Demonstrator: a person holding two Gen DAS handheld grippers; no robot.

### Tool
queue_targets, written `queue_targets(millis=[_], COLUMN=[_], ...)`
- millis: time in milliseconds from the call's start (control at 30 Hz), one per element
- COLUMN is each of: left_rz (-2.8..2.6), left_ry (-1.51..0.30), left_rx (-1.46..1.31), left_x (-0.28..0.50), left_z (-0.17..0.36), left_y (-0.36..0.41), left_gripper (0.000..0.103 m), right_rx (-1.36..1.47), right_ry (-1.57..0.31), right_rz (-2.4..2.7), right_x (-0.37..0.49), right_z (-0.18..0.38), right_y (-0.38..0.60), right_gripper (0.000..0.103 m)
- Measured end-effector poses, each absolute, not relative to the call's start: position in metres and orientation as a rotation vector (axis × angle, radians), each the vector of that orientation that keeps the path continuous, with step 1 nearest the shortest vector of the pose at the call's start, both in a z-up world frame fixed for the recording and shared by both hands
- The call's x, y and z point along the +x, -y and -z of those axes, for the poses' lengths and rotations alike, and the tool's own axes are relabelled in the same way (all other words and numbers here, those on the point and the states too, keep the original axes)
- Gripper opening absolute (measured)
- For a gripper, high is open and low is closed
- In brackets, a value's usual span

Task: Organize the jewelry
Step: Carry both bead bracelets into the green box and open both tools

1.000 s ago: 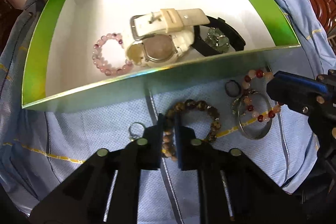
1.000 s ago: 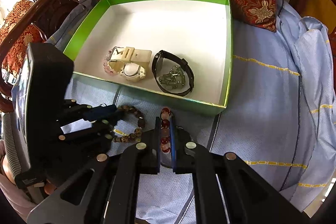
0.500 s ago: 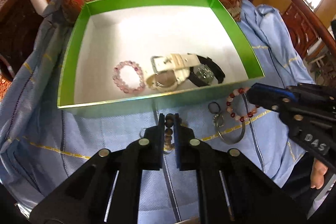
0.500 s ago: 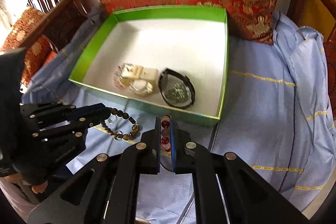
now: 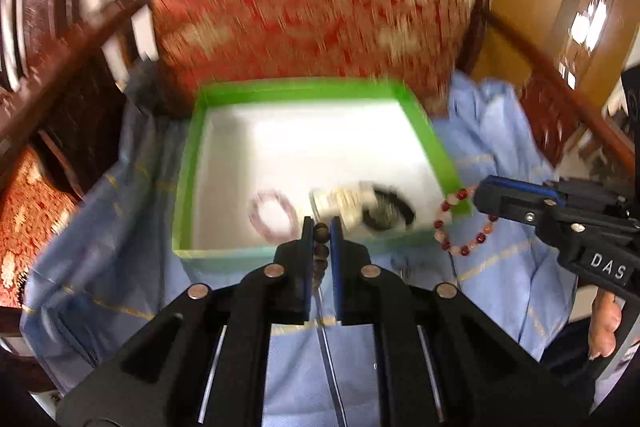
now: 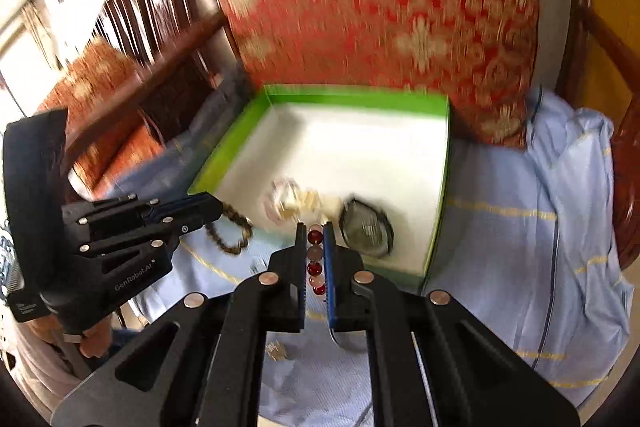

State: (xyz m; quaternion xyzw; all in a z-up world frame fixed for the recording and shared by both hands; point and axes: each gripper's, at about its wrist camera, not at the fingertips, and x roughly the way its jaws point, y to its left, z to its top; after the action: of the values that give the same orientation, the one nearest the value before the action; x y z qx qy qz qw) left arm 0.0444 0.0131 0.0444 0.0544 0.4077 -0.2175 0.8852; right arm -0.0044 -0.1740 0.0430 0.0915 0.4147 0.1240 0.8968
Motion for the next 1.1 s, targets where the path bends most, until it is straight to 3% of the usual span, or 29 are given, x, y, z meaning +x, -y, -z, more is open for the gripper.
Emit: queue_targets(millis=[267, 567, 600, 667, 700, 867, 933, 1033, 1100], left_rz=[0.364, 0.268, 0.265, 0.263, 0.266, 0.290, 0.356, 0.442, 0.489], left_ry=[-0.771, -0.874, -0.878, -0.872, -0.872, -0.856, -0.847, -0.825, -0.829], left_rx=[0.022, 0.095, 0.102, 0.121, 0.128, 0.131, 0.111, 0.102, 0.101], left_x=[0.085, 0.135, 0.136, 0.132, 0.130, 0.105, 0.085, 0.057, 0.042], left_z=[-0.070, -0.024, -0.021, -0.019, -0.019, -0.027, -0.034, -0.039, -0.035], left_y=[-0.027, -0.012, -0.011, -0.009, -0.009, -0.014, -0.016, -0.015, -0.014], left_gripper=[0.008, 0.008, 0.008, 0.016, 0.027, 0.062, 0.079, 0.093, 0.096], right_rx=[0.211, 0.146, 0.146, 0.155, 0.172, 0.221, 0.257, 0.289, 0.252], right_ry=[-0.692, -0.843, -0.867, -0.898, -0.898, -0.871, -0.878, -0.928, -0.994], right_rz=[-0.223, -0.108, -0.092, -0.078, -0.074, -0.103, -0.126, -0.158, -0.164], right_x=[0.012, 0.074, 0.078, 0.079, 0.078, 0.054, 0.037, 0.013, 0.001], right_z=[-0.074, -0.022, -0.017, -0.010, -0.009, -0.024, -0.027, -0.023, -0.012], right_y=[0.181, 0.182, 0.183, 0.185, 0.187, 0.192, 0.196, 0.198, 0.194], right_gripper=[0.008, 0.009, 0.016, 0.039, 0.049, 0.069, 0.082, 0.087, 0.087])
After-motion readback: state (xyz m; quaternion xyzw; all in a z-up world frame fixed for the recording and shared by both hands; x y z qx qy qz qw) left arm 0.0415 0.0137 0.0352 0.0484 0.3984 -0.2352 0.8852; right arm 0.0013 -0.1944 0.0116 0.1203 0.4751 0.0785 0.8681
